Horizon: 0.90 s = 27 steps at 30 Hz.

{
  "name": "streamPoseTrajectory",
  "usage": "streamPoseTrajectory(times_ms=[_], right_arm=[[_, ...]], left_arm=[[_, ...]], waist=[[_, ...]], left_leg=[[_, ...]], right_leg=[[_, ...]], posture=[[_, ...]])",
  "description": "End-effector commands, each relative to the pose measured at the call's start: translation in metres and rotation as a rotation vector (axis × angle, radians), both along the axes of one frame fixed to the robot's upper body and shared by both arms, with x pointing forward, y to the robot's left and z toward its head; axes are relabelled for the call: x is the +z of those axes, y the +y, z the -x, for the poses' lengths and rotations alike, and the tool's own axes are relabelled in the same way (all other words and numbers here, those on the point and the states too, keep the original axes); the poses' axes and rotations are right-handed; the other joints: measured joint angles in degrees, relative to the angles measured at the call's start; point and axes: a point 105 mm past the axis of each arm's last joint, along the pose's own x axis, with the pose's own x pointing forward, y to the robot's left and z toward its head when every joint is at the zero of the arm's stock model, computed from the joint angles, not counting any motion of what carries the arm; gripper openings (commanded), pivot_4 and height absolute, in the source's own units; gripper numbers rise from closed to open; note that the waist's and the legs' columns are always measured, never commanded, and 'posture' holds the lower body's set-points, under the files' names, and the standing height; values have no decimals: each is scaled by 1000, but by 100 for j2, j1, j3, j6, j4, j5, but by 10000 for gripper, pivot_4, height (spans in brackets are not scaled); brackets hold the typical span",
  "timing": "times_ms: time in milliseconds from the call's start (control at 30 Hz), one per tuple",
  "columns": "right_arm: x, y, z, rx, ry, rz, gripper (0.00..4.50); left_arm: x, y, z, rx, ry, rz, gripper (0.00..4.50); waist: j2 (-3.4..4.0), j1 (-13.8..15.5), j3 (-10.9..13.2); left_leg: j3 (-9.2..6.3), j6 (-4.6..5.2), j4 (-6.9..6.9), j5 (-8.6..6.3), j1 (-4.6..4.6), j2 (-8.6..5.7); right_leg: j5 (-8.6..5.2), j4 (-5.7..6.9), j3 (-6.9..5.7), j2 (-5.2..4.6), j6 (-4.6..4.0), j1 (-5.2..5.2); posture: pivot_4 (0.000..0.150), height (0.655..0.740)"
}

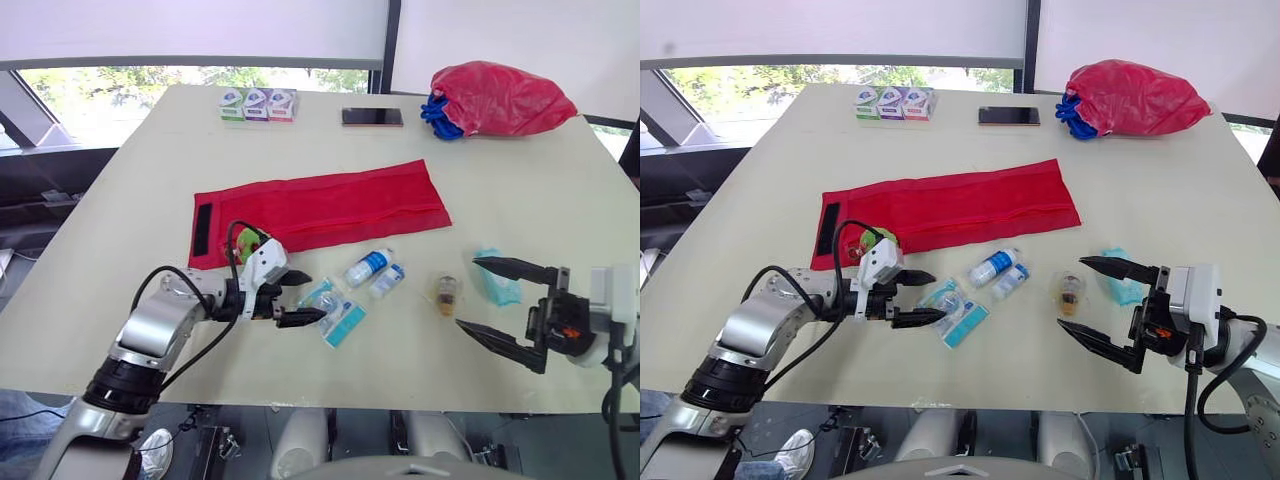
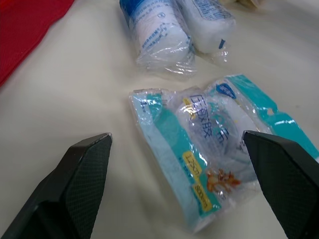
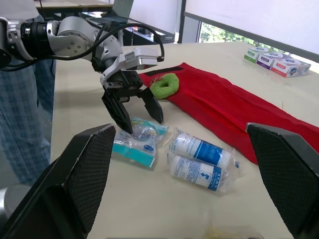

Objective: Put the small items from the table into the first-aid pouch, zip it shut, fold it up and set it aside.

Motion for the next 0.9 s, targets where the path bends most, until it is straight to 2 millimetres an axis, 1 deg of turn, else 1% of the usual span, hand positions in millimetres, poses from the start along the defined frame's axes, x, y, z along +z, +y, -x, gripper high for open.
streamPoseTrajectory(times_ms=[33, 67, 133, 167, 233, 267, 300, 333, 367, 433, 533, 667, 800, 900], right_arm=[[6, 3, 3, 15, -33, -2, 44645], [6, 3, 2, 15, -33, -1, 45000], [5, 3, 2, 15, -33, 1, 45000], [4, 3, 2, 15, -33, 2, 45000], [4, 3, 2, 16, -34, 2, 45000], [3, 4, 1, 17, -34, 1, 45000], [3, 5, 1, 17, -33, 0, 45000], [2, 5, 1, 18, -33, -1, 45000], [2, 6, 0, 19, -32, -2, 45000], [1, 6, 0, 20, -32, -4, 45000], [-2, 7, -1, 1, -15, -5, 45000], [-2, 13, -4, -31, 32, -41, 45000], [3, 25, -13, -86, 121, -112, 45000], [6, 37, -15, -92, 199, -127, 45000]], left_arm=[[-11, -4, 6, 1, 29, -30, 45000], [-12, -4, 6, -1, 28, -33, 40861], [-14, -4, 8, -9, 25, -42, 38736], [-14, -4, 8, -9, 25, -40, 33419], [-14, -3, 9, -8, 25, -36, 25058], [-13, -3, 9, -6, 27, -30, 18600], [-13, -3, 8, -6, 26, -27, 15825], [-13, -3, 8, -5, 26, -25, 11760], [-12, -3, 8, -4, 25, -23, 8738], [-11, -3, 7, -2, 23, -17, 214], [1, -6, 5, 9, 5, 57, 214], [29, -13, 0, -2, -73, 172, 214], [57, -22, -10, -17, -186, 222, 214], [73, -30, -13, -65, -285, 209, 214]], waist=[[1, -1, -1], [1, 0, -1], [1, -3, -1], [1, -8, -1], [2, -11, -2], [2, -11, -2], [2, -9, -2], [2, -7, -2], [2, -6, -2], [3, -12, -2], [2, -10, -2], [-4, -7, 2], [-5, -12, 3], [-5, -14, 3]], left_leg=[[0, 0, 0, 0, 0, 0], [0, 0, 0, 0, 0, 0], [0, 0, 0, 0, 0, -1], [0, 0, 0, 0, 0, -1], [1, 0, -1, 0, 0, -1], [1, 0, -1, 0, 0, -1], [1, 0, -1, 0, 0, -1], [1, 0, -1, 0, 0, -1], [0, 0, -1, 0, 1, -1], [0, 0, -1, 0, 2, -1], [0, 0, -1, 0, 1, -1], [-2, 0, 1, 0, -5, -1], [-6, -1, 1, 0, -5, 0], [-6, -1, 1, 0, -5, -1]], right_leg=[[0, 0, 0, 0, 0, 0], [0, 0, 0, 0, 0, 0], [1, 0, 0, 0, -1, 0], [1, 0, 0, 0, -1, 0], [1, 0, 1, 0, -3, 0], [4, 0, 1, 0, -8, 0], [4, 0, 1, 0, -8, 0], [4, 0, 1, 0, -8, -1], [4, 0, 1, 0, -8, 0], [0, 0, 0, 1, -1, 0], [0, 1, 0, 1, -1, 0], [5, 0, -2, -1, -9, -2], [9, 1, -4, 0, -16, -3], [10, 1, -4, 1, -17, -3]], posture=[[1500, 7400], [1500, 7400], [1500, 7400], [1500, 7400], [1500, 7400], [1500, 7400], [1500, 7400], [1500, 7400], [1500, 7400], [1500, 7400], [1500, 7400], [1500, 7400], [1500, 7400], [1500, 7400]])
